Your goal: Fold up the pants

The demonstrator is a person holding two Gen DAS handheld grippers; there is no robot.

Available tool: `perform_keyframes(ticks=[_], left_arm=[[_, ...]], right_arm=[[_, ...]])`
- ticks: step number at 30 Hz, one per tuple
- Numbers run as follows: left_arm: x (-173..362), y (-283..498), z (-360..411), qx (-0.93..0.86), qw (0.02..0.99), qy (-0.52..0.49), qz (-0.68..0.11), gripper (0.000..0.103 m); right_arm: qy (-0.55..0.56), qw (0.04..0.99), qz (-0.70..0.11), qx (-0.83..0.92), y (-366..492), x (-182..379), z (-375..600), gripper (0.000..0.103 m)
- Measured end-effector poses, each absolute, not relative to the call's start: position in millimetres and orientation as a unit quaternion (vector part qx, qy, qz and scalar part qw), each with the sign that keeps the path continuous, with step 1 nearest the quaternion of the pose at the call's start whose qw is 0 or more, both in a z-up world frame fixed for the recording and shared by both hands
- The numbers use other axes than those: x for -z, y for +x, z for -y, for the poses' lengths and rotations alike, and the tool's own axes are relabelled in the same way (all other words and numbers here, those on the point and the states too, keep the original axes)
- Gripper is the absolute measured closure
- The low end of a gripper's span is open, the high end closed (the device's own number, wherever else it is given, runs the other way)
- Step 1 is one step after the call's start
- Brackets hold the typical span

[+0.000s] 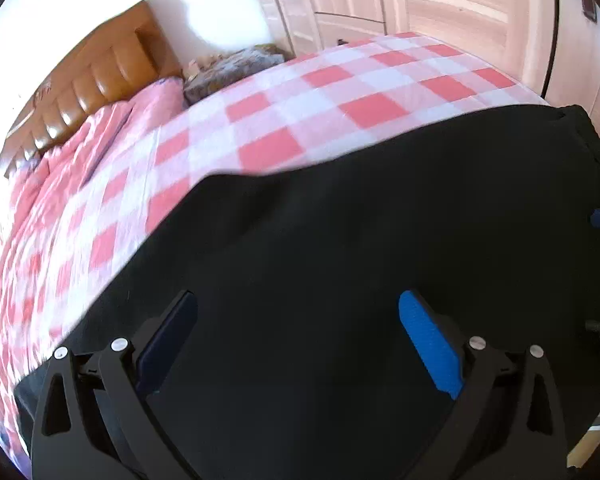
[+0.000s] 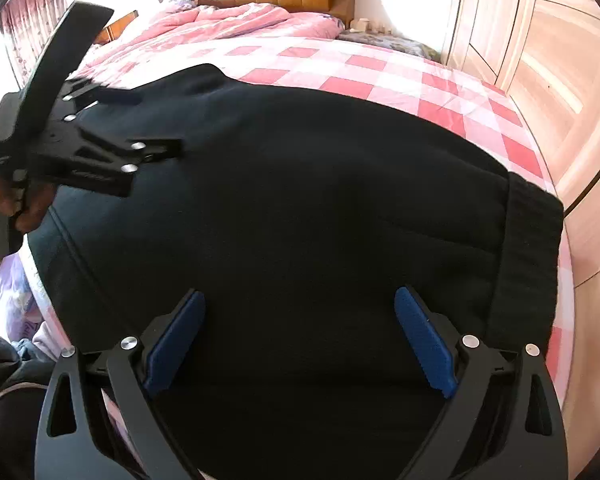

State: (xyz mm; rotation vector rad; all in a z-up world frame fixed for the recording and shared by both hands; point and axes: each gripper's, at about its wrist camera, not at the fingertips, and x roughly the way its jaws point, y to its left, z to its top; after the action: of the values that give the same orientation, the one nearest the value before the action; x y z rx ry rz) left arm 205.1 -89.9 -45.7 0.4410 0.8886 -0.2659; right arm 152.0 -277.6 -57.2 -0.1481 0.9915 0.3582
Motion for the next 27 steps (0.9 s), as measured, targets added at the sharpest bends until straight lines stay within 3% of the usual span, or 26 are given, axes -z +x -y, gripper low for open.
perform_keyframes(ticks=[7, 11, 21, 27], left_arm=[[54.9, 235.0, 124.2, 0.136, 0.863, 0.215, -0.436, 0.001], [56.5, 251.0, 128.9, 0.143, 0.866, 0.186, -0.442, 0.001], [61.3, 257.9, 124.7, 0.151, 0.885, 0.136, -0.418, 0.001], [61.5, 260.2, 121.5, 0.158, 0.884, 0.126, -0.422, 0.001]], right_arm=[[-0.072, 0.876, -0.459, -0.127, 191.4, 47.4, 293.7, 0.011], [-0.135, 0.863, -0.467, -0.135, 187.9, 55.5, 295.4, 0.011], [-0.082, 0.89, -0.435, -0.112, 149.3, 33.8, 311.2, 0.011], [-0.084, 0.879, -0.459, -0.098, 145.5, 54.2, 312.4, 0.01]])
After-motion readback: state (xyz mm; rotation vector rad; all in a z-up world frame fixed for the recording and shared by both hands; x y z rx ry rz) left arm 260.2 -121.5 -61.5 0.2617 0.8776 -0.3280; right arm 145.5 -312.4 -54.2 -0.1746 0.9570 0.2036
